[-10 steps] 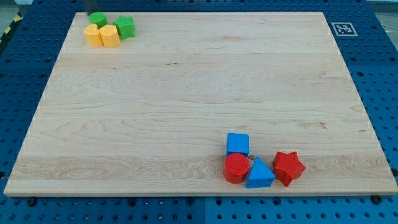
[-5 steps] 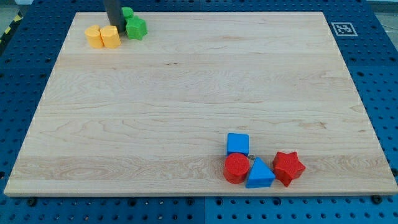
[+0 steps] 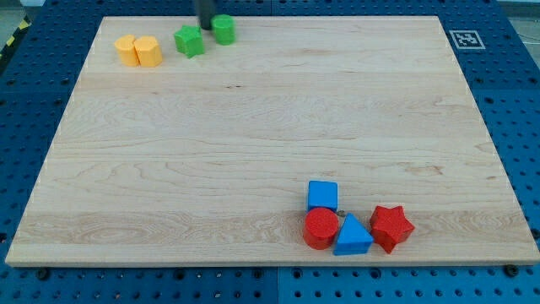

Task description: Push the green circle above the red star

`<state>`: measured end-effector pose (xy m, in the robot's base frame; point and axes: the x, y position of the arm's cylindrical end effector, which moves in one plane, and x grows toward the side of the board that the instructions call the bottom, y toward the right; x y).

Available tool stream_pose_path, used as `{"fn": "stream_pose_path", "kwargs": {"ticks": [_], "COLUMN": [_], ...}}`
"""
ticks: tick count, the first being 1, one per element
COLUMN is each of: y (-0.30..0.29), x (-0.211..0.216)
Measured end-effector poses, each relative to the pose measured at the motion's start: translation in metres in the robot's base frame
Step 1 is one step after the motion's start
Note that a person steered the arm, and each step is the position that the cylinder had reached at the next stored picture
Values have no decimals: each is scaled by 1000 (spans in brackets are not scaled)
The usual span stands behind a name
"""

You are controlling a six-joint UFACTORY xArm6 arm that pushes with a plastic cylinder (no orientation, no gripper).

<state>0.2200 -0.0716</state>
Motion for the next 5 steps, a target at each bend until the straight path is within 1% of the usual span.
{"fn": "stream_pose_path", "kwargs": {"ticks": [2, 3, 4, 5], "y": [152, 184, 169, 138], "x": [83, 102, 88, 69]}}
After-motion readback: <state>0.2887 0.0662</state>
